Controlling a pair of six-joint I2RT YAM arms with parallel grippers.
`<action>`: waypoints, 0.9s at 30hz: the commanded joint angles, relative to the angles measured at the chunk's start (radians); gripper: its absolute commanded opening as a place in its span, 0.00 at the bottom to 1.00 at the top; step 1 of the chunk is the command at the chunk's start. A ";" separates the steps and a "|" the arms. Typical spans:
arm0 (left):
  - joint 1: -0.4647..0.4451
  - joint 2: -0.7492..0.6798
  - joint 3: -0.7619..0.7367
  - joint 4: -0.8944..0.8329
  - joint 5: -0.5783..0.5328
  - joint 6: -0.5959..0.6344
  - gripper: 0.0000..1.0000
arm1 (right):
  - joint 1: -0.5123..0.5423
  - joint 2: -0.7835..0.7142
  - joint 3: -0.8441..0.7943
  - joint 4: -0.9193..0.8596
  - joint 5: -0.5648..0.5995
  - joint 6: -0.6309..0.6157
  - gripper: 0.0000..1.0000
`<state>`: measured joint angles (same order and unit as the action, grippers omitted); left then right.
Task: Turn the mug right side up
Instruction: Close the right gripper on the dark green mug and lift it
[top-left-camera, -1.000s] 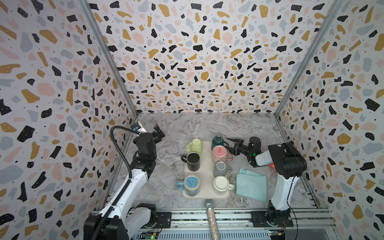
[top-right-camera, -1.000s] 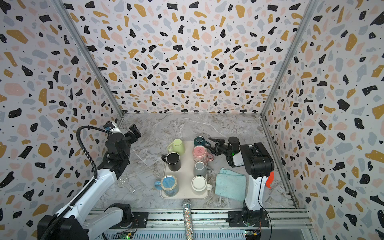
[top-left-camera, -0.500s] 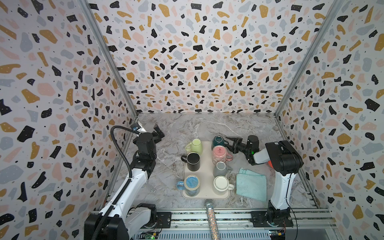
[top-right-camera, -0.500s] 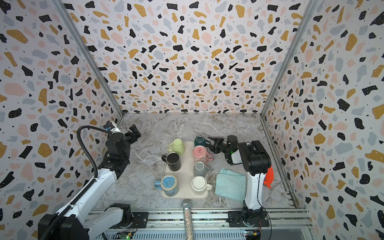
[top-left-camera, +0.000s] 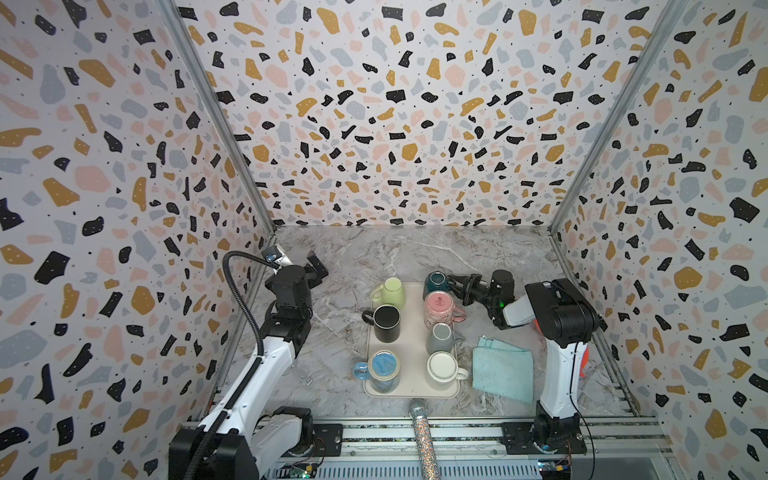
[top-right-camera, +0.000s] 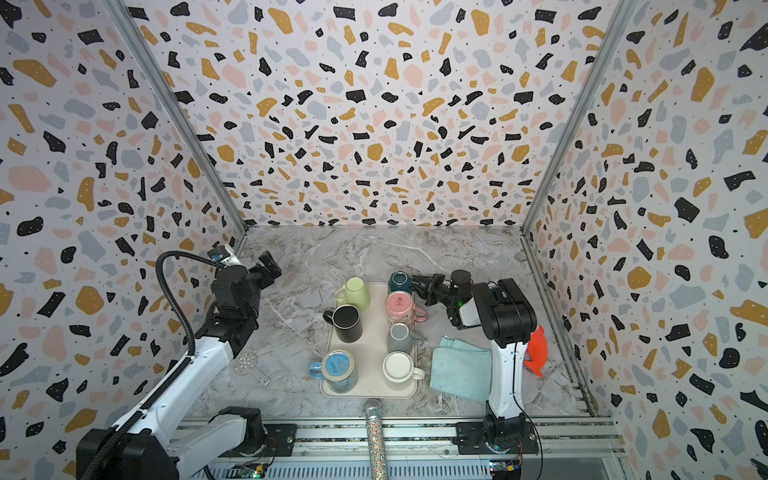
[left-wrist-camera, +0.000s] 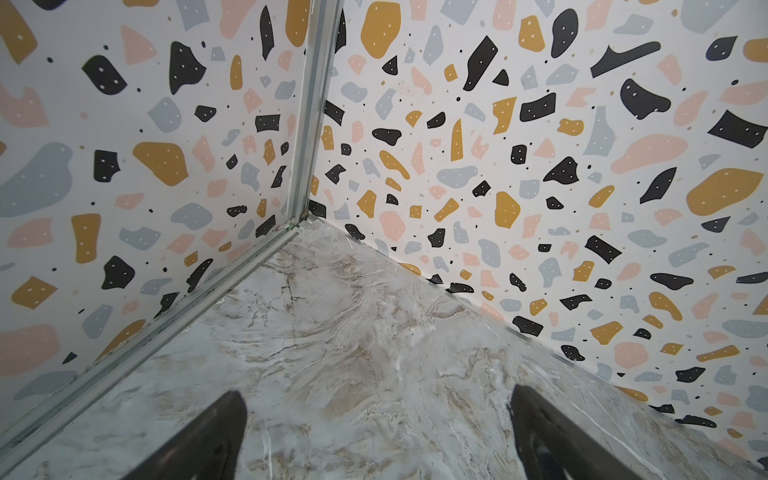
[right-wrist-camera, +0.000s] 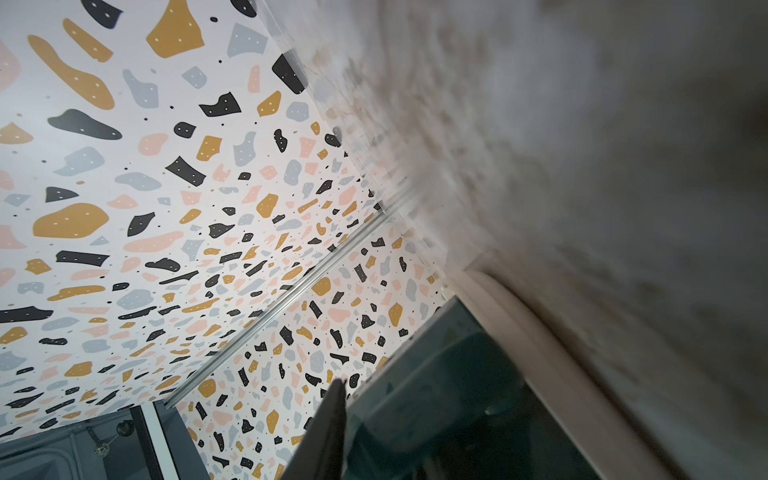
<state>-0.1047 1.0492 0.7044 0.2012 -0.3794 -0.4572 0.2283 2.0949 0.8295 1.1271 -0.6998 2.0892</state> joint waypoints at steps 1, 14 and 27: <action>0.008 -0.014 0.037 0.015 -0.015 0.020 1.00 | 0.011 0.009 0.026 0.015 0.005 0.059 0.24; 0.016 -0.028 0.028 0.008 -0.016 0.023 1.00 | 0.017 0.079 0.068 0.107 0.036 0.111 0.02; 0.022 -0.022 0.060 -0.037 -0.002 0.037 1.00 | 0.011 0.086 0.190 0.175 0.052 0.069 0.00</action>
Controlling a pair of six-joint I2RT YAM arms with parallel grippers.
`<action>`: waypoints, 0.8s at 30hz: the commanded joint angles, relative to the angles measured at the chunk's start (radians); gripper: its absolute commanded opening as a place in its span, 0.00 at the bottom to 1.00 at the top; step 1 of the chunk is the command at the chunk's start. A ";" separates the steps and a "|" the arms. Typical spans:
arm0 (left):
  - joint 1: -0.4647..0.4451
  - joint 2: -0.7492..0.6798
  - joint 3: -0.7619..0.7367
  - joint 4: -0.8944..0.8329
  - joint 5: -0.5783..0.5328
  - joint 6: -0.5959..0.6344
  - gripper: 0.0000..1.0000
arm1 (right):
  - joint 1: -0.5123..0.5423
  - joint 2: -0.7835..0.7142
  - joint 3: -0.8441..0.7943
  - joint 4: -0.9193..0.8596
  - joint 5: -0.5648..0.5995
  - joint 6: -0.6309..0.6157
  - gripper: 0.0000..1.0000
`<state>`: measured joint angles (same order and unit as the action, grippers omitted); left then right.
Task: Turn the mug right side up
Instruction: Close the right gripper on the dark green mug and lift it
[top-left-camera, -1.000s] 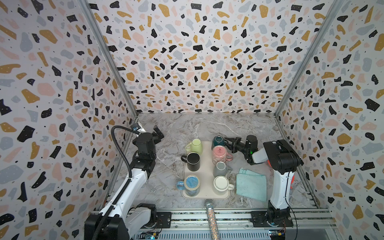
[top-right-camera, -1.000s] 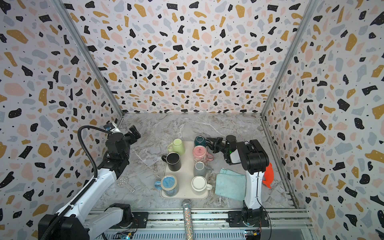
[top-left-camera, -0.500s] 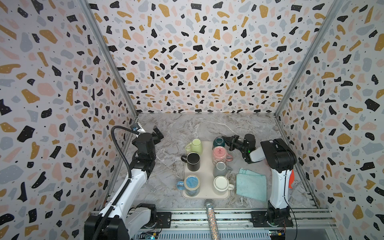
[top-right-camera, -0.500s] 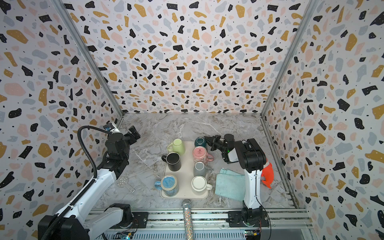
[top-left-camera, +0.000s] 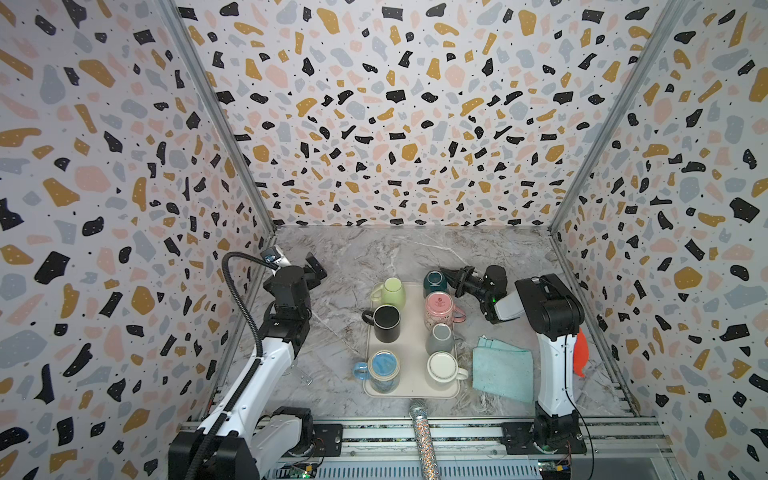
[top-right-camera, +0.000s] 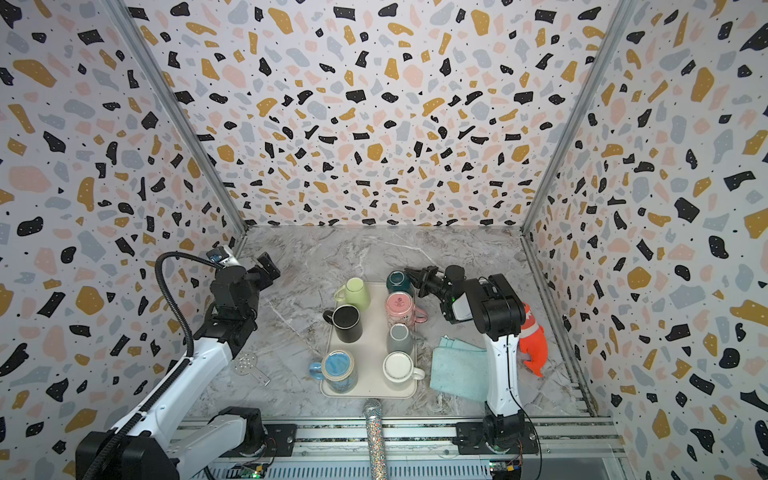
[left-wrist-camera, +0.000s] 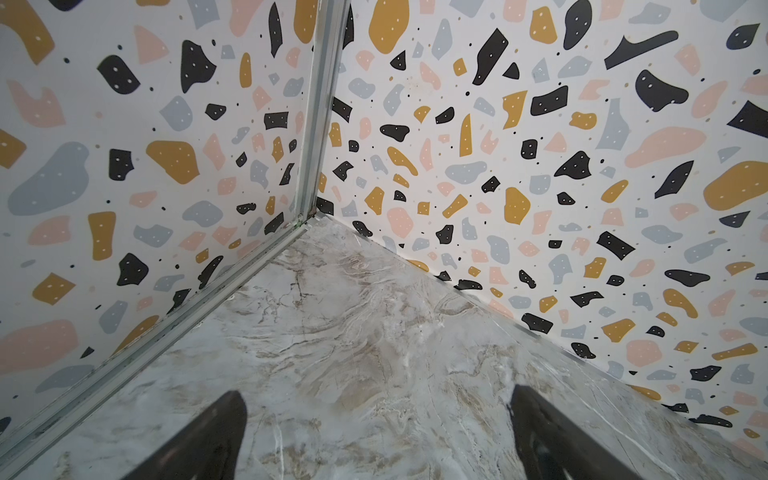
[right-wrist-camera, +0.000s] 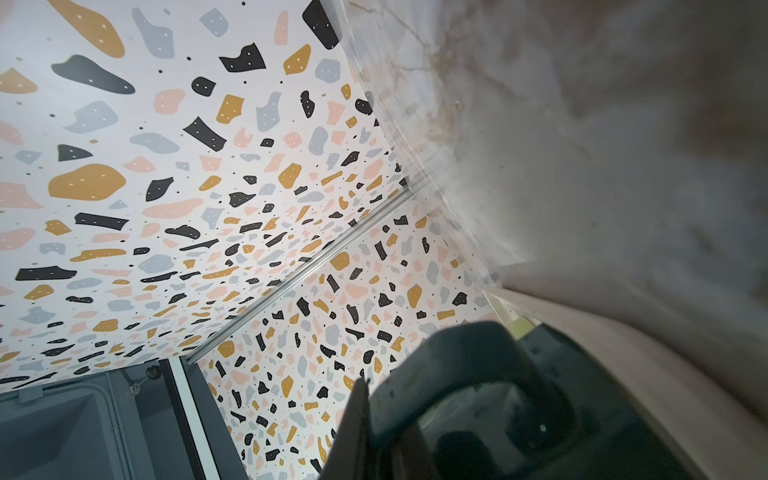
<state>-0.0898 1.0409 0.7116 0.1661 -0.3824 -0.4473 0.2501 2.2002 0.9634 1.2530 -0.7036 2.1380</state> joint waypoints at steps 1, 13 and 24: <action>0.009 -0.011 0.059 -0.008 0.005 0.031 1.00 | -0.012 -0.028 0.061 0.045 0.058 0.006 0.00; 0.010 -0.027 0.062 0.007 0.030 0.026 1.00 | -0.017 -0.104 0.123 0.098 0.054 -0.153 0.00; 0.009 -0.036 0.064 0.035 0.082 0.010 1.00 | -0.017 -0.181 0.165 0.047 0.014 -0.339 0.00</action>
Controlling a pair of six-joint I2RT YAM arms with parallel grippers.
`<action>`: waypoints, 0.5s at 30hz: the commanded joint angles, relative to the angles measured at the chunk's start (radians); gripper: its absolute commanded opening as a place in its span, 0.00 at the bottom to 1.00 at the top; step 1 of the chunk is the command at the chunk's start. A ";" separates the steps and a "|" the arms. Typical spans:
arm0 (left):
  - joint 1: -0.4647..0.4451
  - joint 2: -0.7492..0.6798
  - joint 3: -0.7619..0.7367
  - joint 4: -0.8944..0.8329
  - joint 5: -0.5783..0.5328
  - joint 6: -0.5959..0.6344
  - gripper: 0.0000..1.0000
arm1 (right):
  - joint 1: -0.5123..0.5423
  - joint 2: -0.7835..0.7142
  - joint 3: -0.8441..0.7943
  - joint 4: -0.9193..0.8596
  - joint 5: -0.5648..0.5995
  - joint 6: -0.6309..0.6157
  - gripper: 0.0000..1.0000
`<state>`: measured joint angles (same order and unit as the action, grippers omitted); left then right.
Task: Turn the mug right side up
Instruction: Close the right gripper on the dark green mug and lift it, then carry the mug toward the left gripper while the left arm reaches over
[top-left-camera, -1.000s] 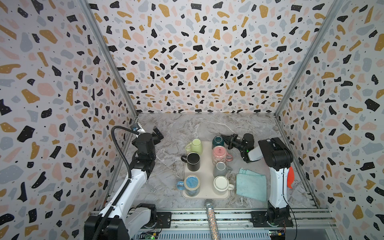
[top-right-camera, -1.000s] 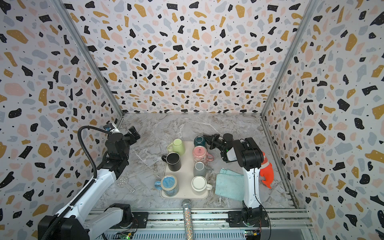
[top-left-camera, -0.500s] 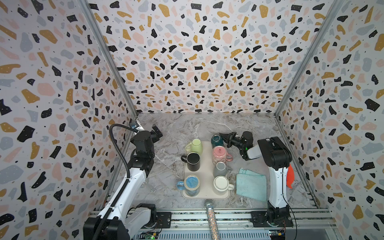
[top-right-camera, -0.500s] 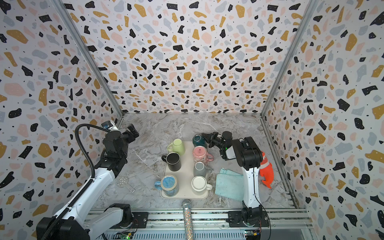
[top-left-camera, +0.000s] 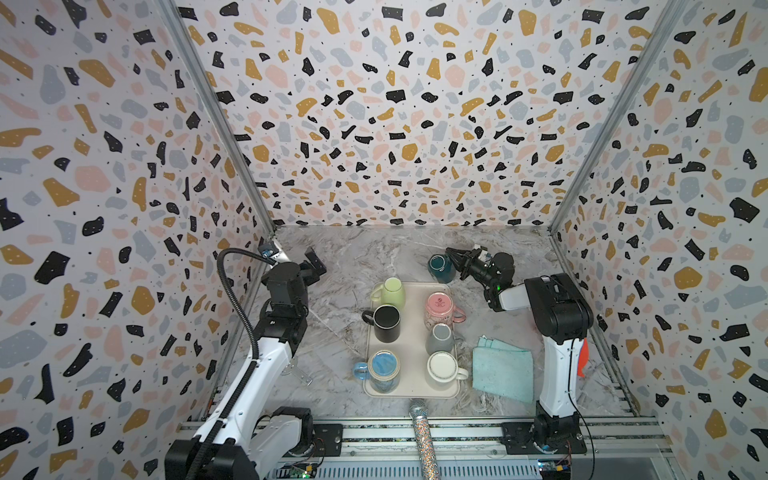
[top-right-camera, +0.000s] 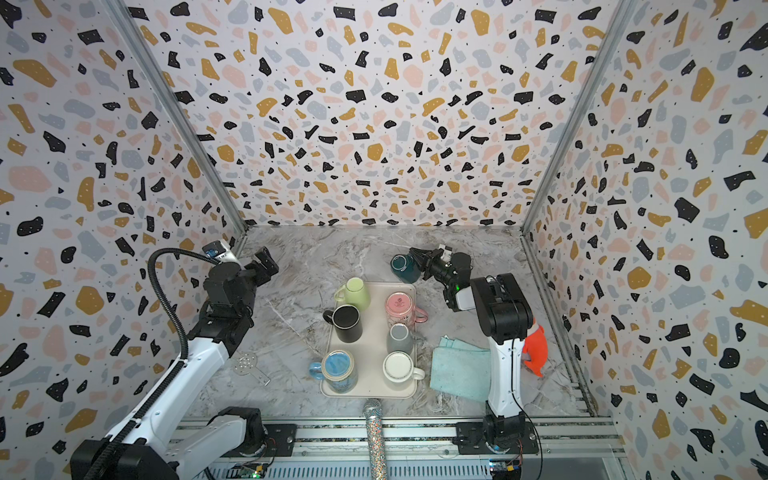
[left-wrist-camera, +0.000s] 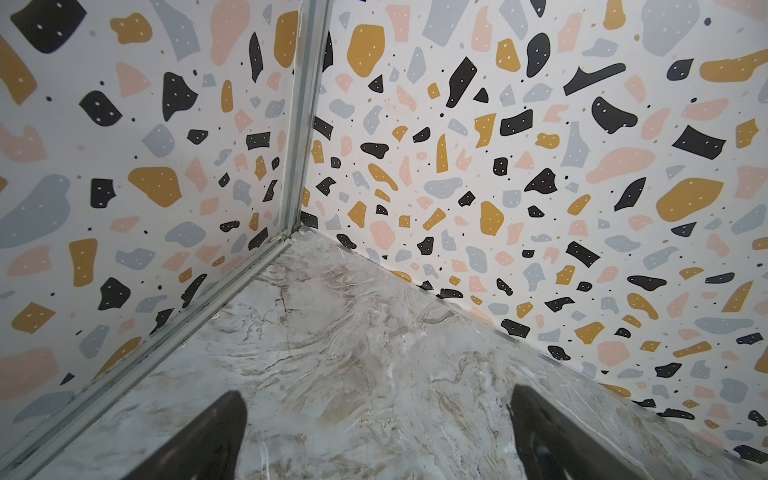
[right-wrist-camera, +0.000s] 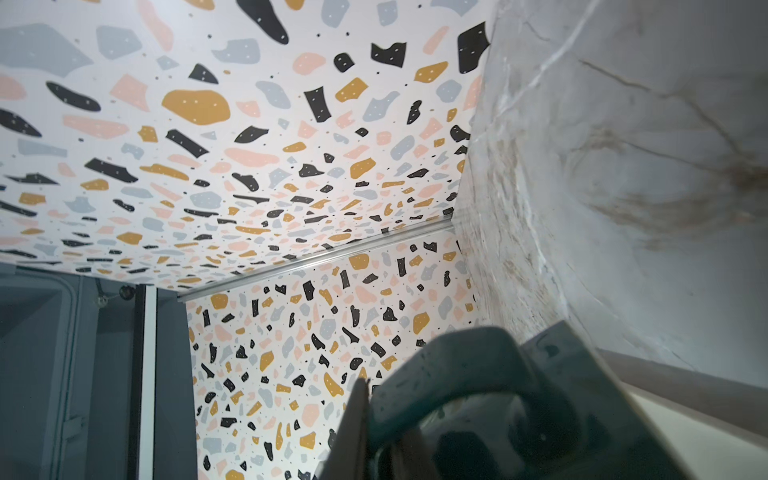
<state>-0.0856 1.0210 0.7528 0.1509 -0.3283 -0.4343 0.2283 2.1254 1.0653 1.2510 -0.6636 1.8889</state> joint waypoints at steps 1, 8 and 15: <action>0.004 -0.015 0.028 0.053 0.038 -0.003 1.00 | 0.005 -0.121 0.078 0.016 -0.037 -0.131 0.00; 0.006 0.029 0.111 0.051 0.207 0.021 0.99 | 0.044 -0.261 0.242 -0.475 -0.113 -0.698 0.00; 0.006 0.136 0.282 -0.011 0.469 0.066 0.96 | 0.129 -0.366 0.323 -0.840 -0.034 -1.253 0.00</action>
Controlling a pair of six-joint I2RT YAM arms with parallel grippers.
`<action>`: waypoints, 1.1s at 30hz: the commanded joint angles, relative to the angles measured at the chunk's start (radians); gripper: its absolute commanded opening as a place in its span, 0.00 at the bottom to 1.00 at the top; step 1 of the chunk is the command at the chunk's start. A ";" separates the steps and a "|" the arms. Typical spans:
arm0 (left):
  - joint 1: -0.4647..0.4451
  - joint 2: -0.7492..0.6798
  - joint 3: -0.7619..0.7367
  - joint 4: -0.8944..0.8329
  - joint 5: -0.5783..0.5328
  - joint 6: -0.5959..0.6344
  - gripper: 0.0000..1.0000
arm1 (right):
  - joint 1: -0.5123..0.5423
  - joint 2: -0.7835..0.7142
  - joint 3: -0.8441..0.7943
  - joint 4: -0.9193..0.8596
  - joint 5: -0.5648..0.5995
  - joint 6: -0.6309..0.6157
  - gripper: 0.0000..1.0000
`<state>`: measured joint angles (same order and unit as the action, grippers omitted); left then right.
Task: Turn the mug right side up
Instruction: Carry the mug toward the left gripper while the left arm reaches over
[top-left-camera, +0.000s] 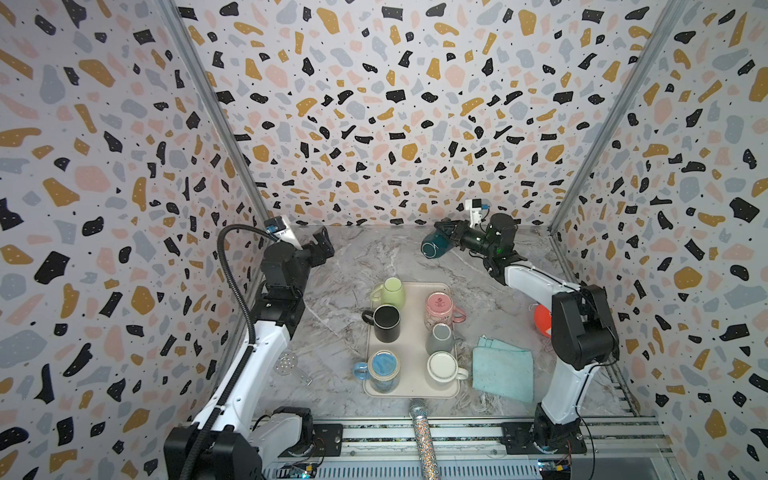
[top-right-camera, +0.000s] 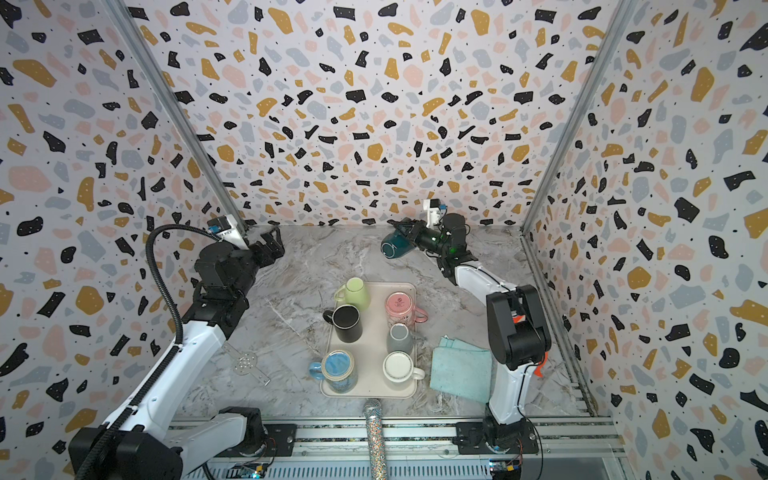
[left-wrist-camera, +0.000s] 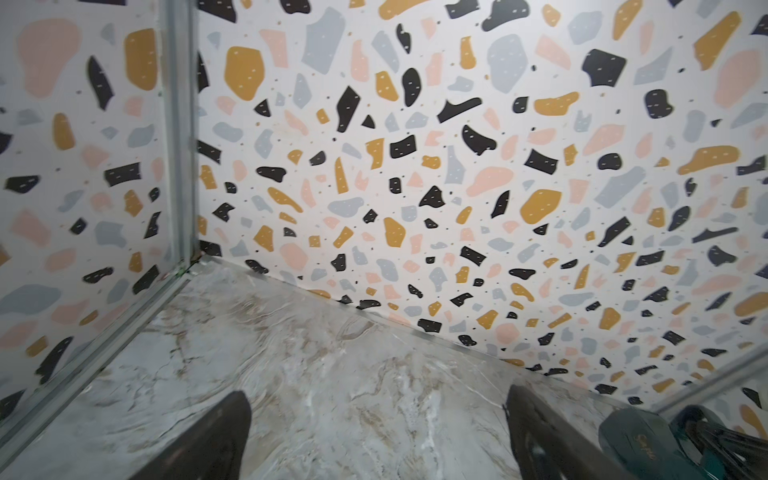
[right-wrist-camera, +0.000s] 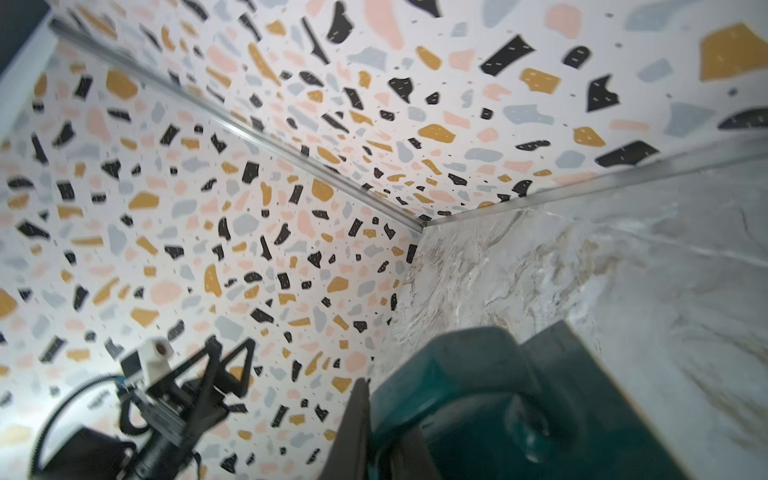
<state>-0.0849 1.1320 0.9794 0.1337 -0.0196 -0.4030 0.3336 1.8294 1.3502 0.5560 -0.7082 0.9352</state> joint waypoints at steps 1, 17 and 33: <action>0.005 0.041 0.080 0.004 0.207 0.038 0.95 | 0.036 -0.082 0.038 -0.177 0.024 -0.360 0.00; -0.073 0.189 0.262 -0.150 0.615 0.180 0.90 | 0.334 -0.326 -0.217 -0.207 0.593 -1.242 0.00; -0.178 0.261 0.427 -0.438 0.697 0.483 0.88 | 0.554 -0.247 -0.389 0.318 1.133 -1.959 0.00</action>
<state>-0.2428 1.3918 1.3693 -0.2420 0.6552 -0.0132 0.8845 1.5822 0.9569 0.6224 0.2871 -0.8364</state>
